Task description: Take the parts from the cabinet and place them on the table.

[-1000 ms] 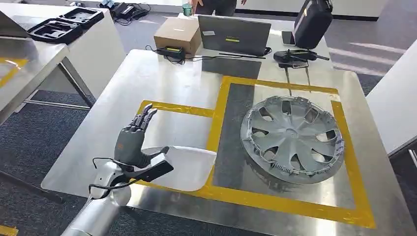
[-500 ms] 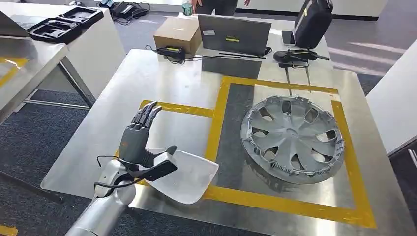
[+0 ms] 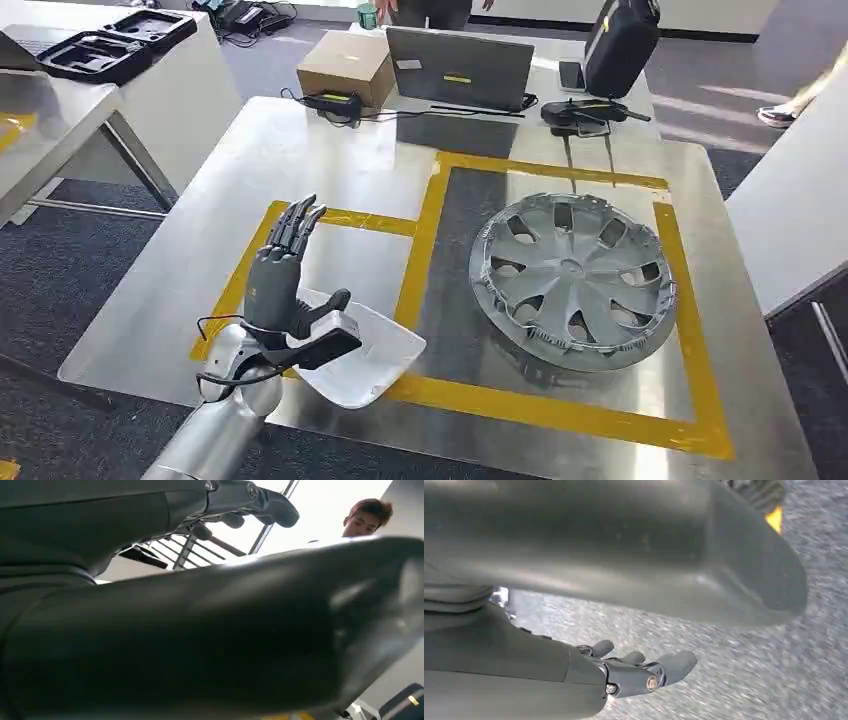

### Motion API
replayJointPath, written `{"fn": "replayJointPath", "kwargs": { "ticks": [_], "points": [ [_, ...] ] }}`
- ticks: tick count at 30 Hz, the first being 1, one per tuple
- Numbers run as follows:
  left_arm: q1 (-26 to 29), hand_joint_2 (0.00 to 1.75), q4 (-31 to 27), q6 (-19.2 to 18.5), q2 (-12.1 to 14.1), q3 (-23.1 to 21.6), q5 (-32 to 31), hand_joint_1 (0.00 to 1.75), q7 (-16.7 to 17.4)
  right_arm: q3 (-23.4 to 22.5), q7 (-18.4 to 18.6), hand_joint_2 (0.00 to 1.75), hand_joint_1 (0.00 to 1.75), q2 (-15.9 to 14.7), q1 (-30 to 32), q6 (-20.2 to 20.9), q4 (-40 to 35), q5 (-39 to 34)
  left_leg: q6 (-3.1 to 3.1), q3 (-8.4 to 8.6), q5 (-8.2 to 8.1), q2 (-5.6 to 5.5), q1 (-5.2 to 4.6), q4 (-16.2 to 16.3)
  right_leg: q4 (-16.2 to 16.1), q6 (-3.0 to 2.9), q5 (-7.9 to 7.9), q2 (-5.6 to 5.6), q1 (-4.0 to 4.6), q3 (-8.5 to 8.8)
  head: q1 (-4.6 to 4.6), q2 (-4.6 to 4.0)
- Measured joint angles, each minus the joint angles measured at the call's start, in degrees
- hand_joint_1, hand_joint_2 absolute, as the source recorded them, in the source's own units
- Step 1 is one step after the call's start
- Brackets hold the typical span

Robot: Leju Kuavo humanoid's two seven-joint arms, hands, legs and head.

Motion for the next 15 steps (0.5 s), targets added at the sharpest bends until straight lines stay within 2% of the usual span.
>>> {"fn": "replayJointPath", "kwargs": {
  "ticks": [1, 3, 4, 5, 6, 8, 9, 10, 11, 12, 13, 14, 15],
  "points": [
    [0.11, 0.0, -0.15, 0.24, 0.06, -0.02, 0.0, 0.0, -0.15, 0.0, 0.13, 0.0, 0.0, -0.06, 0.08, 0.02, 0.05, 0.02, -0.36, -0.28, -0.17, -0.28, -0.43, 0.86, -0.31, -1.98, -1.61, -0.21, -0.67, -0.12, -0.28, 0.0],
    [0.32, 0.0, -0.26, 0.41, 0.26, -0.09, 0.02, 0.0, -0.24, 0.0, 0.28, 0.0, 0.0, -0.17, -0.02, 0.02, 0.02, 0.15, -0.82, -0.95, 0.18, -0.43, -0.17, 0.98, 1.2, -3.25, -1.54, -0.21, -0.44, -1.26, -0.29, 0.0],
    [0.37, 0.0, -0.28, 0.48, 0.31, -0.09, 0.11, 0.0, -0.28, 0.0, 0.28, 0.0, 0.0, -0.24, -0.01, 0.04, 0.02, 0.18, -1.07, -1.27, -0.18, -0.33, 0.26, 1.13, 1.26, -3.89, -1.45, -0.31, 0.0, -1.62, -0.28, 0.0],
    [0.48, 0.0, -0.31, 0.5, 0.43, -0.09, 0.2, 0.0, -0.39, 0.0, 0.31, 0.0, 0.0, -0.22, 0.0, 0.15, 0.02, 0.24, -0.39, -2.01, -2.28, 0.21, 0.13, 3.0, 1.2, -4.46, -1.14, -0.34, 0.43, -1.89, -0.17, 0.0],
    [0.53, 0.0, -0.35, 0.52, 0.46, -0.11, 0.31, 0.0, -0.46, 0.0, 0.28, 0.0, 0.0, -0.22, 0.05, 0.17, 0.02, 0.33, 0.14, -3.34, -4.9, 0.41, -0.24, 6.69, 0.96, -4.9, -0.85, -0.35, 0.83, -1.98, -0.24, 0.0],
    [0.53, 0.0, -0.41, 0.68, 0.57, -0.11, 0.37, 0.0, -0.53, 0.0, 0.28, 0.0, 0.0, -0.22, 0.06, 0.24, 0.02, 0.42, 1.2, -7.07, -9.98, 0.38, -1.43, 16.79, 0.49, -5.73, -0.23, -0.64, 1.78, -2.19, -0.15, 0.0],
    [0.66, 0.0, -0.39, 0.7, 0.66, -0.11, 0.5, 0.0, -0.61, 0.0, 0.28, 0.0, 0.0, -0.22, 0.05, 0.28, 0.02, 0.46, 1.97, -8.43, -11.34, 0.35, -2.14, 20.61, 0.24, -6.13, 0.16, -0.7, 2.4, -2.44, -0.02, 0.0],
    [0.84, 0.0, -0.39, 0.77, 0.72, -0.11, 0.57, 0.0, -0.63, 0.02, 0.28, 0.0, 0.0, -0.22, 0.05, 0.37, 0.02, 0.5, 2.84, -8.29, -11.05, 0.3, -2.89, 21.06, -0.04, -6.47, 0.57, -0.71, 2.95, -2.72, 0.24, 0.0],
    [0.95, 0.0, -0.41, 0.87, 0.79, -0.11, 0.79, 0.0, -0.79, 0.02, 0.31, 0.0, 0.0, -0.24, 0.05, 0.44, 0.02, 0.52, 3.99, -6.94, -9.74, 0.25, -3.67, 18.93, -0.22, -6.73, 0.98, -0.69, 3.39, -3.03, 0.33, 0.0],
    [0.99, 0.0, -0.42, 1.01, 0.83, -0.11, 0.94, 0.0, -0.87, 0.02, 0.37, 0.0, 0.0, -0.22, 0.07, 0.53, 0.02, 0.66, 5.41, -4.44, -7.79, 0.14, -4.68, 14.73, -0.4, -6.95, 1.33, -0.62, 3.8, -3.31, 0.35, 0.0],
    [0.99, 0.0, -0.44, 1.13, 0.92, -0.11, 1.03, 0.0, -1.07, 0.04, 0.41, 0.0, 0.0, -0.15, 0.12, 0.61, 0.05, 0.76, 7.0, -1.02, -5.68, -0.04, -5.88, 8.86, -0.61, -7.14, 1.68, -0.59, 4.06, -3.57, 0.37, 0.0],
    [0.99, 0.0, -0.46, 1.24, 1.03, -0.11, 1.09, 0.0, -1.16, 0.04, 0.48, 0.0, 0.0, 0.24, 0.15, 0.66, 0.09, 0.85, 8.78, 2.22, -4.56, -0.31, -7.33, 3.37, -0.75, -7.21, 2.01, -0.6, 3.93, -3.6, 0.41, 0.0],
    [1.09, 0.0, -0.48, 1.31, 1.14, -0.13, 1.2, 0.0, -1.27, 0.04, 0.55, 0.0, 0.0, 0.59, 0.37, 0.66, 0.13, 0.87, 9.73, 3.77, -5.16, 0.2, -7.59, 0.98, -1.1, -6.86, 2.38, -0.66, 4.22, -3.67, 0.57, 0.0]
  ]
}}
